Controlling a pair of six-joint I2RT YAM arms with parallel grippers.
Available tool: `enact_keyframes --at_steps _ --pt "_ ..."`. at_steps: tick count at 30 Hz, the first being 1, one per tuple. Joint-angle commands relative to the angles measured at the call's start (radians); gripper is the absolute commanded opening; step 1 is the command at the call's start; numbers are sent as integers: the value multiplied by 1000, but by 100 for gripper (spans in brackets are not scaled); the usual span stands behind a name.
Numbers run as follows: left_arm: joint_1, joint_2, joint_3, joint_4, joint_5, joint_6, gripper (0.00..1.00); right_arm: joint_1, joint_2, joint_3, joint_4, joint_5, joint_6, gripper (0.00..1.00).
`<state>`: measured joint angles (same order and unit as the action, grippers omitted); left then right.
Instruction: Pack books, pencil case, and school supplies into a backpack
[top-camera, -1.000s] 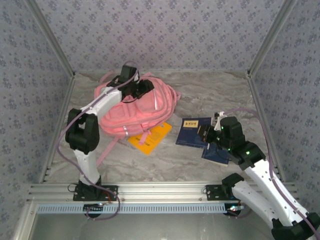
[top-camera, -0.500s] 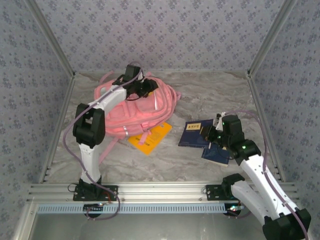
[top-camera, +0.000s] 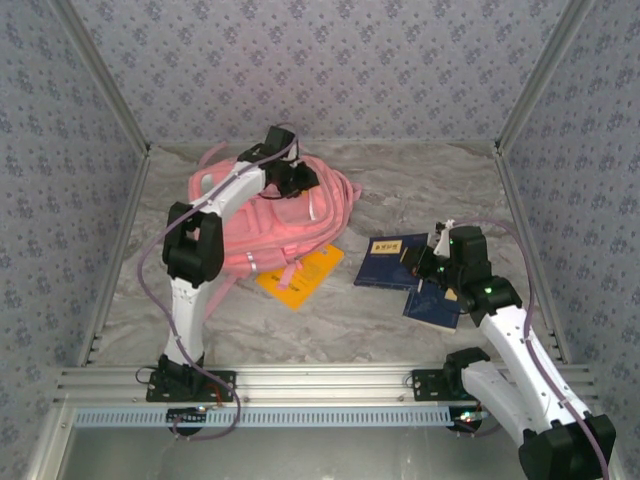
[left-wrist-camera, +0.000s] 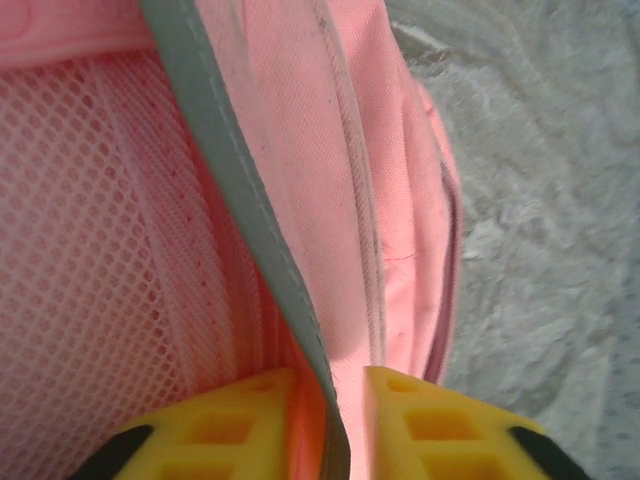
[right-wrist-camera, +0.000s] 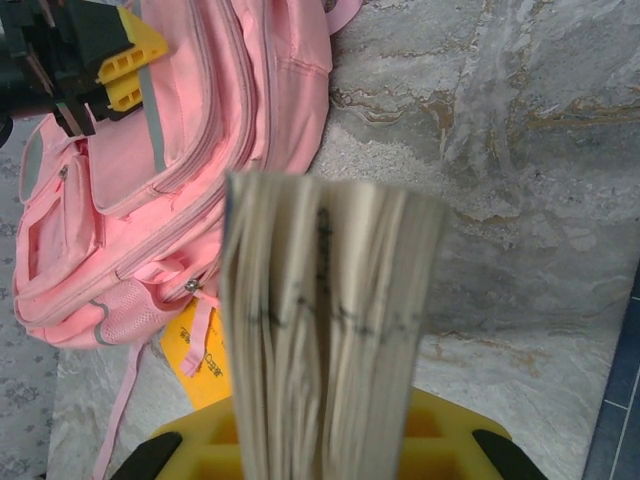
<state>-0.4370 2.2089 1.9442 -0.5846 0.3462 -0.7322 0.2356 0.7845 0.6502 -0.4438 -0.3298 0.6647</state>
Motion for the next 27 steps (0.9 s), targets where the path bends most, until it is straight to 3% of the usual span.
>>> enact_keyframes --at_steps 1,5,10,15,24,27 --pt "-27 45 119 -196 -81 114 14 -10 -4 -3 38 -26 12 0" --pt "-36 93 246 -305 -101 188 0 -17 -8 8 30 -25 13 0" --pt "-53 42 348 -372 -151 288 0 -18 -30 37 0 13 6 0" --pt "-54 -35 484 -463 -105 333 0 -18 -63 74 0 51 6 0" --pt "-54 -357 276 -442 -80 403 0 -16 -132 200 -109 112 -27 0" --pt "-48 -466 182 -409 -13 437 0 -17 -129 225 -119 77 -70 0"
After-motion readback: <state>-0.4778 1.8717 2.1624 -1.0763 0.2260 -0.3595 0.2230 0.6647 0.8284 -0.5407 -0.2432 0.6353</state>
